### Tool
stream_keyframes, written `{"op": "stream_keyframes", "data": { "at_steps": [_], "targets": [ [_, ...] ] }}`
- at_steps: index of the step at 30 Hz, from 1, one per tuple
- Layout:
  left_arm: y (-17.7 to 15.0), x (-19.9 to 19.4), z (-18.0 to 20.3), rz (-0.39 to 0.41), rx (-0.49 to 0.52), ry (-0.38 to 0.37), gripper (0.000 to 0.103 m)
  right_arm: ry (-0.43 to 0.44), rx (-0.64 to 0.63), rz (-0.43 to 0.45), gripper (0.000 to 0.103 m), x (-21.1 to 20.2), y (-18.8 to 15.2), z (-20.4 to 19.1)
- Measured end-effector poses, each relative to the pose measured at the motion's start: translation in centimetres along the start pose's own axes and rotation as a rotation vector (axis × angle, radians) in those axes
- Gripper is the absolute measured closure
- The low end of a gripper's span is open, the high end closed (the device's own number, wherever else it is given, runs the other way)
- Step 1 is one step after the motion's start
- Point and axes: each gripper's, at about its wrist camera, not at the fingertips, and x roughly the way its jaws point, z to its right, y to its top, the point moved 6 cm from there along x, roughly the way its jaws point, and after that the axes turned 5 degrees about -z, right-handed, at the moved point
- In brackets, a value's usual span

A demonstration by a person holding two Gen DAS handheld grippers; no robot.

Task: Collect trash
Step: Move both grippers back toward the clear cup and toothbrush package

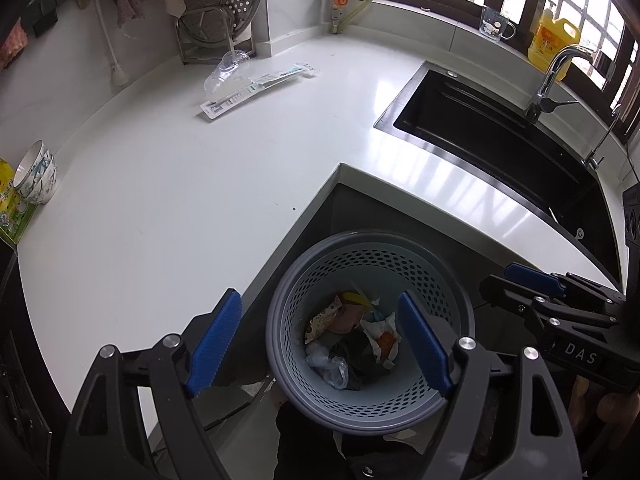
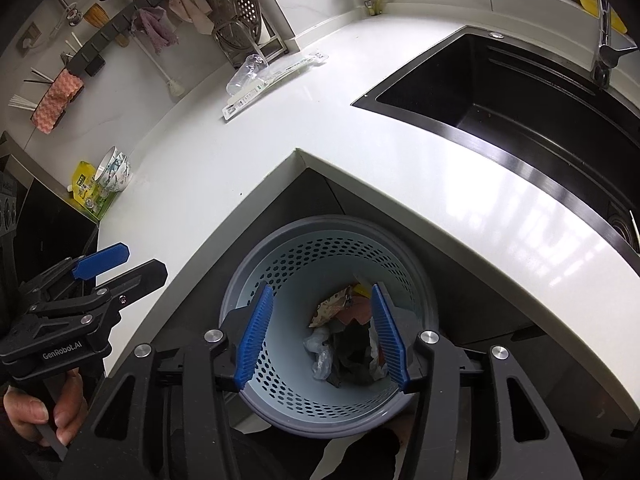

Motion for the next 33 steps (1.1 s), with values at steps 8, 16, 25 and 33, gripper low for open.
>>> {"op": "stream_keyframes", "data": {
  "at_steps": [8,16,25,33],
  "targets": [
    [1.2,0.1,-1.1,0.004,0.004,-0.026,0.024,-0.001,0.024,0.005,0.053,0.9,2.1,-1.0],
    [4.3,-1.1,-3.2,0.051,0.036,-0.027,0.024,0.001,0.036,0.054,0.053,1.2,4.4,-2.9],
    [9.9,-1.3,-8.5,0.11,0.045,-0.027,0.021,0.003,0.112,0.118,0.053,2.7,9.3,-4.5],
    [15.4,1.8,-14.2,0.116,0.074,-0.028,0.02,-0.003,0.17,0.146,0.053,6.2,14.1,-7.0]
  ]
}}
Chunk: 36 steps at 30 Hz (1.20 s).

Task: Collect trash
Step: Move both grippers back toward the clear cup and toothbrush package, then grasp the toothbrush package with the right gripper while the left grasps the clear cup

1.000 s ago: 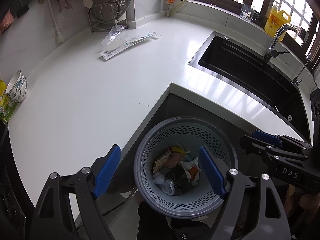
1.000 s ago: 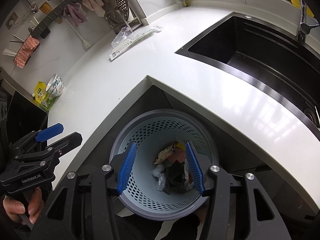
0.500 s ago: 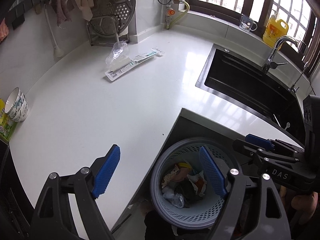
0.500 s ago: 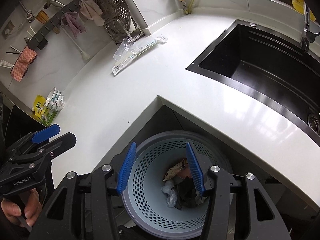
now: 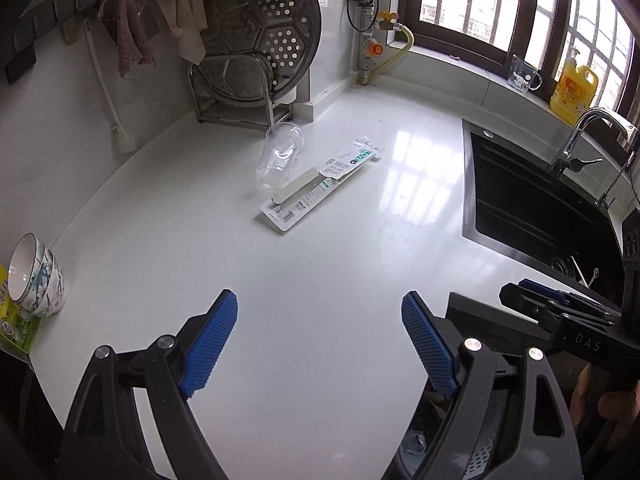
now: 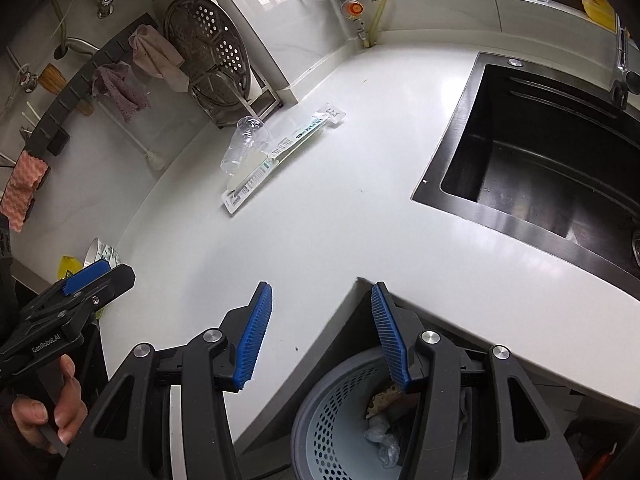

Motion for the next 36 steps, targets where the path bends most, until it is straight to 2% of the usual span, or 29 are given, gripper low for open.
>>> {"op": "stream_keyframes", "data": {
  "at_steps": [8,14,22,30,36],
  "targets": [
    [4.7,4.5,-4.9,0.002,0.009,-0.031,0.019,-0.01,0.057,0.018,0.053,4.6,4.3,-3.2],
    [7.0,7.3,-7.6,-0.002,0.01,-0.039,0.019,-0.012,0.089,0.0,0.052,8.6,7.5,-5.0],
    [9.2,10.4,-10.9,-0.007,-0.006,-0.034,0.018,-0.007,0.182,-0.013,0.052,13.5,11.3,-5.0],
    [9.8,12.8,-12.9,-0.02,-0.028,-0.028,0.018,0.023,0.277,-0.02,0.052,17.2,13.1,-4.0],
    [9.5,13.8,-13.8,-0.035,-0.035,-0.023,0.018,0.02,0.282,-0.027,0.052,19.0,13.9,-4.7]
  ]
}}
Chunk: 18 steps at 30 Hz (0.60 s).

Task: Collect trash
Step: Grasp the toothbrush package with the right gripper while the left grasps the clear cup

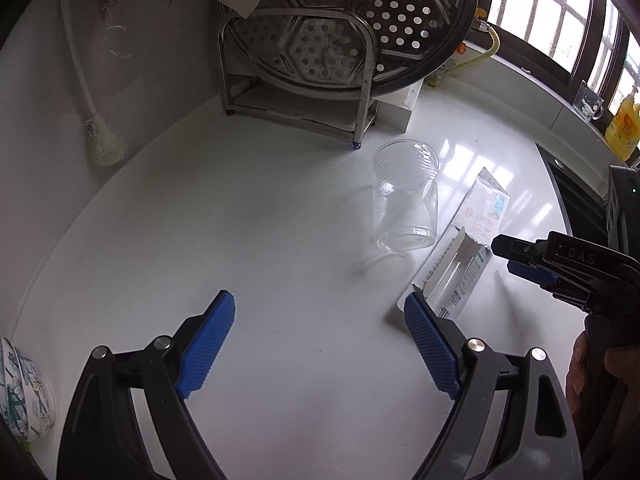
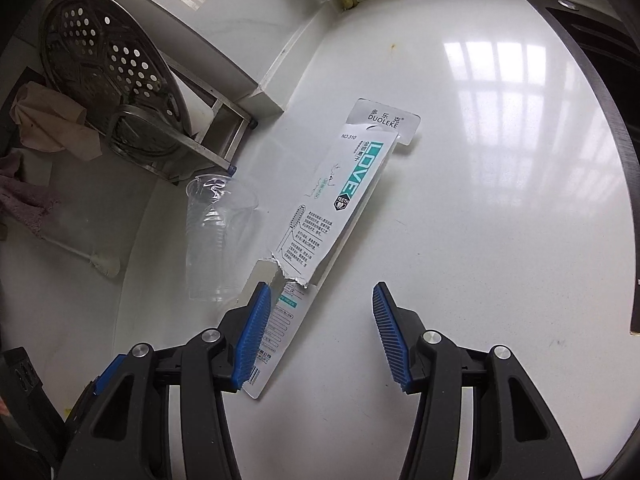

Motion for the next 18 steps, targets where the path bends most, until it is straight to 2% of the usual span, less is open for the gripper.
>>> {"op": "stream_keyframes", "data": {
  "at_steps": [8,13,14,15,16,18],
  "targets": [
    [-0.1,0.3,-0.4,-0.004,-0.002,0.007,0.018,-0.047,0.0,0.02,0.052,1.5,0.7,-0.6],
    [0.1,0.4,-0.3,-0.002,-0.004,0.005,0.018,-0.044,-0.019,0.028,0.052,2.3,1.2,-1.3],
    [0.2,0.4,-0.2,-0.001,-0.004,0.004,0.018,-0.04,-0.022,0.024,0.055,2.5,1.2,-1.3],
    [0.3,0.4,-0.1,0.001,-0.004,0.002,0.018,-0.034,-0.021,0.015,0.067,2.7,1.2,-1.4],
    [0.4,0.4,0.0,0.004,-0.003,0.0,0.018,-0.021,-0.019,0.012,0.074,2.8,1.1,-1.4],
    [0.8,0.4,0.4,0.008,-0.001,-0.004,0.018,-0.01,-0.02,0.013,0.076,2.8,1.1,-1.5]
  ]
}}
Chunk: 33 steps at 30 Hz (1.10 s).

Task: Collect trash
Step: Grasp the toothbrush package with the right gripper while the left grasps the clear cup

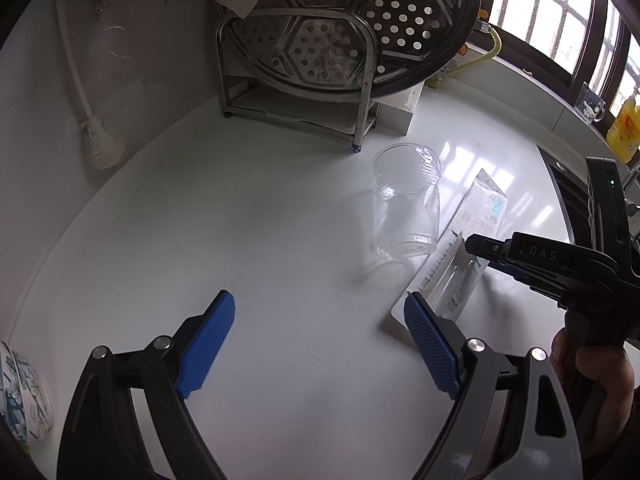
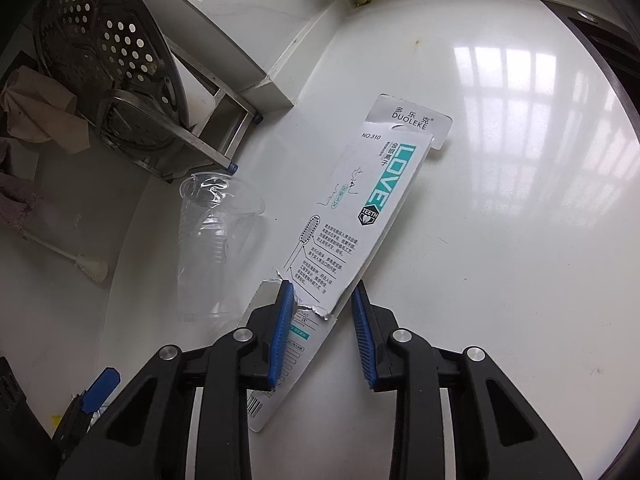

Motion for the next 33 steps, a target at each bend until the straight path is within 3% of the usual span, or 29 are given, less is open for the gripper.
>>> {"op": "stream_keyframes", "data": {
  "at_steps": [8,21,33],
  "targets": [
    [1.5,0.8,2.2,0.006,0.021,-0.032,0.016,0.02,-0.009,0.015,0.082,-1.3,0.3,1.0],
    [5.0,5.2,6.6,-0.001,0.103,-0.025,0.015,-0.039,-0.015,0.043,0.082,-6.2,0.2,7.3],
    [7.0,8.9,7.0,-0.019,0.077,0.002,0.015,-0.025,-0.025,0.059,0.082,-6.6,-0.7,7.8]
  ]
}}
